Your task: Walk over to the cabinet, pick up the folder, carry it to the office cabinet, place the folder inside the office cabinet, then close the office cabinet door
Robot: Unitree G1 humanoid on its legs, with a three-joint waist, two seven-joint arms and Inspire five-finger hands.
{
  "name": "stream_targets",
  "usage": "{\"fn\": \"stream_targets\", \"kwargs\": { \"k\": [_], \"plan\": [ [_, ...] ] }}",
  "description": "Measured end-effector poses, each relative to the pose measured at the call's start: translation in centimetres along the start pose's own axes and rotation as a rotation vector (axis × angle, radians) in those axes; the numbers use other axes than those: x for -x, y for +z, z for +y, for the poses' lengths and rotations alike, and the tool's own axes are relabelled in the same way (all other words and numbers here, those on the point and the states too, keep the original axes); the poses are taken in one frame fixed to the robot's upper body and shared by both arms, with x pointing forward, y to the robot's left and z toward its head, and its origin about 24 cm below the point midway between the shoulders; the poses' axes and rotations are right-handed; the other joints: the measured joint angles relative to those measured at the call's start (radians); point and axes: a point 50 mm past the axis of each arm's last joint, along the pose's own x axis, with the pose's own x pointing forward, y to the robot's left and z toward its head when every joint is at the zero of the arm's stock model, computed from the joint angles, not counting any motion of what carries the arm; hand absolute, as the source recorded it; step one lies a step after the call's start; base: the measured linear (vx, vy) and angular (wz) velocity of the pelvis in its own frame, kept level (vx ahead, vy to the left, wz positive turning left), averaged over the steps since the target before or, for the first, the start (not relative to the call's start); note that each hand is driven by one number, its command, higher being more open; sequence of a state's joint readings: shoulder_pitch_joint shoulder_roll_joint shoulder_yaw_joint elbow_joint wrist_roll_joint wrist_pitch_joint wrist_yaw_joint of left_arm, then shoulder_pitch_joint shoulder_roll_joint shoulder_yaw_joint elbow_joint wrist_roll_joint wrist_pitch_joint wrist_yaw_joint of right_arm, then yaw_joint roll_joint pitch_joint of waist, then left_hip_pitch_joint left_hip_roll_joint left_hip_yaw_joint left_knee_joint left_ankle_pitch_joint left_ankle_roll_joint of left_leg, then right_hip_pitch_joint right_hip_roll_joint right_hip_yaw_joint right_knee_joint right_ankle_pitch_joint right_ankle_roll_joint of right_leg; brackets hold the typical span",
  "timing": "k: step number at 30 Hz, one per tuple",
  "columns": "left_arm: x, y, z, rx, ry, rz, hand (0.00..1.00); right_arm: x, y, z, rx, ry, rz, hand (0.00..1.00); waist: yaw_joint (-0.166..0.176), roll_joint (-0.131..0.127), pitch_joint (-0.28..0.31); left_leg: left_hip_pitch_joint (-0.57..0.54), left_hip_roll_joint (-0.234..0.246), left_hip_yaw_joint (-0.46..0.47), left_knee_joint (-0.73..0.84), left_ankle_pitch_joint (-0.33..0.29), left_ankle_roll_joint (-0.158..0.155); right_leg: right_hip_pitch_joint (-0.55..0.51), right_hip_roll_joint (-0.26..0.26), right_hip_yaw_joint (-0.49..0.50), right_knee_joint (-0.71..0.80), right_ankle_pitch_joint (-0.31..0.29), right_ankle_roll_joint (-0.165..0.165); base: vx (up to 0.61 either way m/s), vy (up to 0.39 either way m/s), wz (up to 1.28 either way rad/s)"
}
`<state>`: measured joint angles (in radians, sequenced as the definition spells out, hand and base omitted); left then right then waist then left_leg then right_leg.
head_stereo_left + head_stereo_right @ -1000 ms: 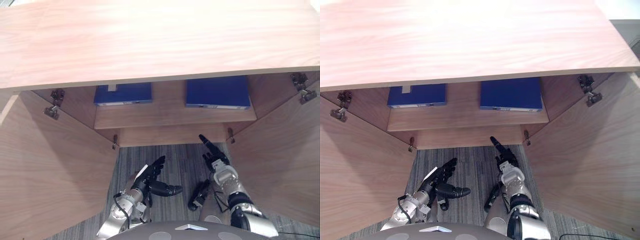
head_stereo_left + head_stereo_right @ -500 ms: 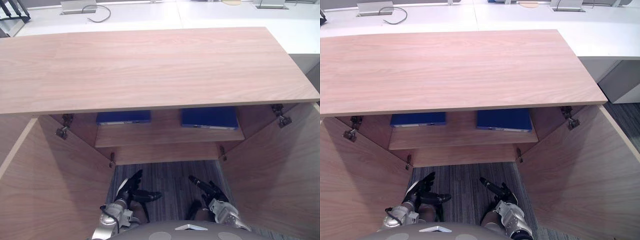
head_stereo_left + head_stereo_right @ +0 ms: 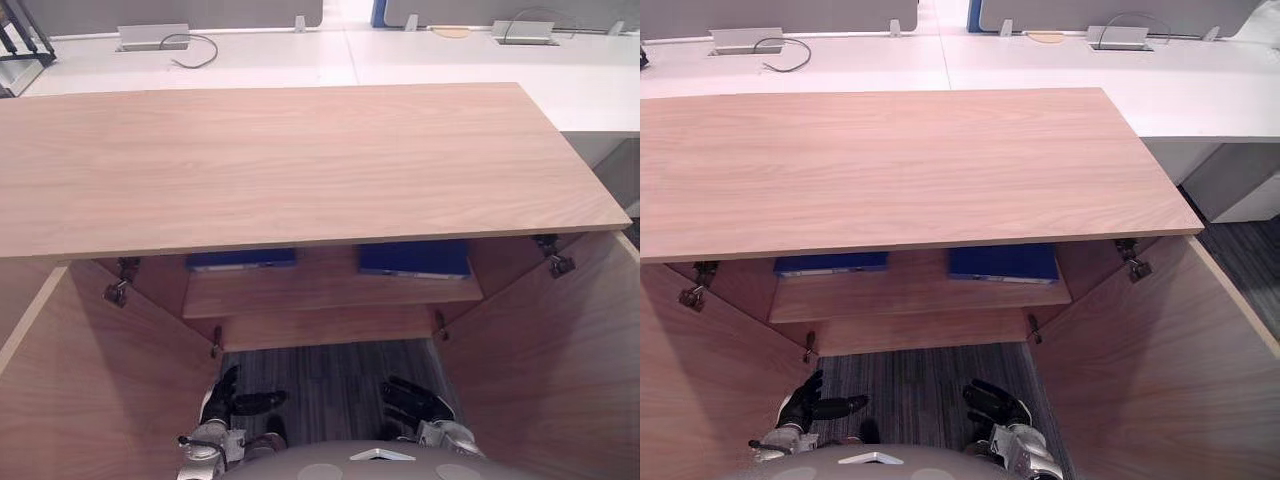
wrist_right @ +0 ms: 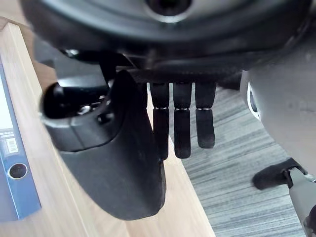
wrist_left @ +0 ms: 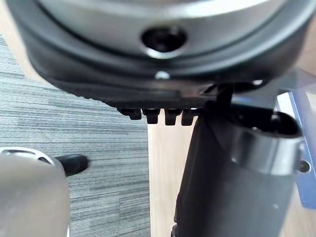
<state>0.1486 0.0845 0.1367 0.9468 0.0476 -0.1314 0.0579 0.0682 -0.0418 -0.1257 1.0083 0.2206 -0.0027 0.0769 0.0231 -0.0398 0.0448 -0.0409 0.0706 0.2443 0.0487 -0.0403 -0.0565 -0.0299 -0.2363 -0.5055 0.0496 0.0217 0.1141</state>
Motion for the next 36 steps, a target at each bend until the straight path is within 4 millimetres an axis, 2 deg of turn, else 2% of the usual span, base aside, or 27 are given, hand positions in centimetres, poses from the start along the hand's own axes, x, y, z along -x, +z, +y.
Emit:
{"fn": "stream_targets", "kwargs": {
  "k": [6, 10, 15, 20, 24, 28, 29, 32, 36],
  "plan": [
    [-0.1, -0.3, 0.2, 0.0, 0.024, 0.016, 1.0, 0.2, -0.2, 0.5, 0.071, 0.011, -0.005, 0.0, -0.001, -0.007, -0.006, 0.032, -0.007, 0.003, -0.023, 0.0, 0.0, 0.016, 0.003, 0.023, -0.024, 0.01, 0.0, 0.04, 0.006, -0.11],
    [-0.1, -0.3, 0.3, 0.0, 0.043, 0.016, 1.0, 0.9, 0.5, 1.7, 0.164, 0.066, -0.086, 0.0, -0.001, -0.012, -0.008, 0.033, -0.009, 0.009, -0.025, 0.0, 0.0, 0.015, 0.004, 0.035, -0.036, 0.019, 0.001, 0.0, 0.006, -0.07],
    [0.0, -0.4, 0.5, 0.0, 0.068, 0.016, 1.0, 2.9, 2.7, 2.6, 0.162, 0.111, -0.262, 0.0, -0.001, -0.018, -0.01, 0.052, -0.009, 0.021, -0.03, -0.001, -0.001, 0.015, 0.004, 0.058, -0.035, 0.024, 0.007, -0.02, -0.003, -0.12],
    [0.0, -0.1, 0.5, -0.015, 0.071, -0.007, 1.0, 4.1, 5.7, 1.9, 0.128, 0.064, -0.412, 0.0, -0.002, -0.019, -0.001, 0.062, -0.009, 0.027, -0.011, -0.008, -0.006, 0.006, -0.008, 0.077, 0.008, 0.011, 0.006, -0.04, 0.003, -0.08],
    [-0.1, 0.9, 0.2, -0.039, 0.057, -0.063, 1.0, 4.8, 8.3, 0.9, 0.137, 0.008, -0.52, 0.0, -0.001, -0.004, 0.042, 0.001, -0.004, 0.021, 0.142, -0.079, -0.001, -0.074, -0.06, 0.106, 0.188, -0.069, 0.011, -0.1, 0.012, -0.01],
    [-0.4, 2.6, -0.7, -0.064, 0.029, -0.125, 1.0, 5.0, 10.6, 0.2, 0.145, -0.041, -0.589, 0.0, -0.005, 0.035, 0.111, -0.147, 0.027, 0.007, 0.393, -0.192, 0.005, -0.194, -0.103, 0.141, 0.39, -0.15, 0.015, -0.13, -0.002, 0.01],
    [-0.4, 2.8, -0.7, -0.063, 0.029, -0.135, 1.0, 5.0, 10.8, 0.3, 0.145, -0.045, -0.594, 0.0, -0.005, 0.038, 0.119, -0.165, 0.031, 0.005, 0.424, -0.204, 0.005, -0.211, -0.107, 0.146, 0.414, -0.16, 0.013, -0.13, -0.017, 0.04],
    [-0.6, 3.8, -0.7, -0.074, 0.027, -0.172, 1.0, 5.3, 12.0, 0.8, 0.141, -0.046, -0.643, 0.0, -0.009, 0.054, 0.158, -0.256, 0.061, -0.011, 0.577, -0.272, 0.004, -0.288, -0.122, 0.16, 0.544, -0.214, 0.012, -0.09, -0.025, 0.02],
    [-0.6, 5.3, -0.4, -0.107, 0.034, -0.236, 1.0, 6.4, 14.7, 2.3, 0.138, -0.014, -0.757, 0.0, -0.026, 0.052, 0.211, -0.342, 0.091, -0.026, 0.757, -0.354, 0.005, -0.375, -0.147, 0.197, 0.718, -0.292, 0.013, -0.08, -0.017, -0.01]
  ]
}}
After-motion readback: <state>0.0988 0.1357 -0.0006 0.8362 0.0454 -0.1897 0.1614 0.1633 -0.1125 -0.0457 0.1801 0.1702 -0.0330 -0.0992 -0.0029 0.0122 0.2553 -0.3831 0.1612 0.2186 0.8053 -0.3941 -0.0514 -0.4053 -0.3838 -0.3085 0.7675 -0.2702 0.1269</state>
